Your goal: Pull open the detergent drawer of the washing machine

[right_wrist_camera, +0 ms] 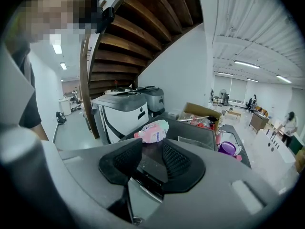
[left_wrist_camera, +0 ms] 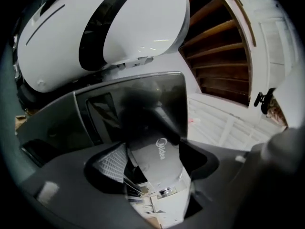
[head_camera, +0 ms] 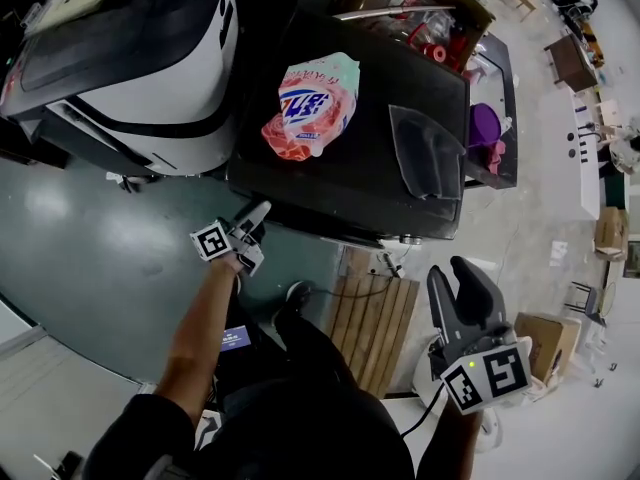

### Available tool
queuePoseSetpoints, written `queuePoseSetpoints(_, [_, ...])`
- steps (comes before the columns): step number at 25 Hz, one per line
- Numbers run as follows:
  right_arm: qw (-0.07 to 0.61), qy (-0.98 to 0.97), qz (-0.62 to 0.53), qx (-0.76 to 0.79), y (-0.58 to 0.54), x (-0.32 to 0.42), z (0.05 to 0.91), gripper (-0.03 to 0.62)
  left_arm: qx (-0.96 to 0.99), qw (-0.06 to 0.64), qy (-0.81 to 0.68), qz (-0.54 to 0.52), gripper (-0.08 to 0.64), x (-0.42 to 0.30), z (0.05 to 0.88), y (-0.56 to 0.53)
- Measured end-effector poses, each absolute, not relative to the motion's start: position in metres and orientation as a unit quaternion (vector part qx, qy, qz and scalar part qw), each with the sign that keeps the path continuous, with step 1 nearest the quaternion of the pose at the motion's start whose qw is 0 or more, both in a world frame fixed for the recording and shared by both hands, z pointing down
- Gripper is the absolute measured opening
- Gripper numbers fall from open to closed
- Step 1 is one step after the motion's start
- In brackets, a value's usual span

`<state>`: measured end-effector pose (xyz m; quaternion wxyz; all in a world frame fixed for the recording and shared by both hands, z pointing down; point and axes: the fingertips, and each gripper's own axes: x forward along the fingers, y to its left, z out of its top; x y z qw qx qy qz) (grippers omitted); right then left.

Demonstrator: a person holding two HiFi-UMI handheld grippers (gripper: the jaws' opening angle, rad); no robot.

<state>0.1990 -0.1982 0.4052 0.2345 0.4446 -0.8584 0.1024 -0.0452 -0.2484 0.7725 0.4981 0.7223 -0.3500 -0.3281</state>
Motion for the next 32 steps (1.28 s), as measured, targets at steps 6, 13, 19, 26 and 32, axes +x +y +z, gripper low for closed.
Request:
queuePoseSetpoints(6, [0.257, -0.852, 0.119, 0.440, -0.193, 0.201, 0.427, 0.129, 0.705, 0.491, -0.283, -0.427, 0.403, -0.047, 0.768, -0.256])
queuePoseSetpoints(13, [0.270, -0.840, 0.138, 0.449, -0.189, 0.211, 0.445, 0.129, 0.664, 0.491, -0.301, -0.476, 0.400, -0.052, 0.765, -0.247])
queuePoseSetpoints(19, [0.260, -0.834, 0.151, 0.462, -0.197, 0.219, 0.450, 0.129, 0.646, 0.498, -0.304, -0.493, 0.377, -0.054, 0.764, -0.189])
queuePoseSetpoints(26, [0.246, -0.842, 0.156, 0.455, -0.204, 0.201, 0.446, 0.129, 0.607, 0.532, -0.303, -0.506, 0.362, -0.058, 0.769, -0.177])
queuePoseSetpoints(32, [0.242, -0.838, 0.164, 0.460, -0.206, 0.199, 0.449, 0.129, 0.641, 0.471, -0.247, -0.554, 0.193, -0.090, 0.709, -0.151])
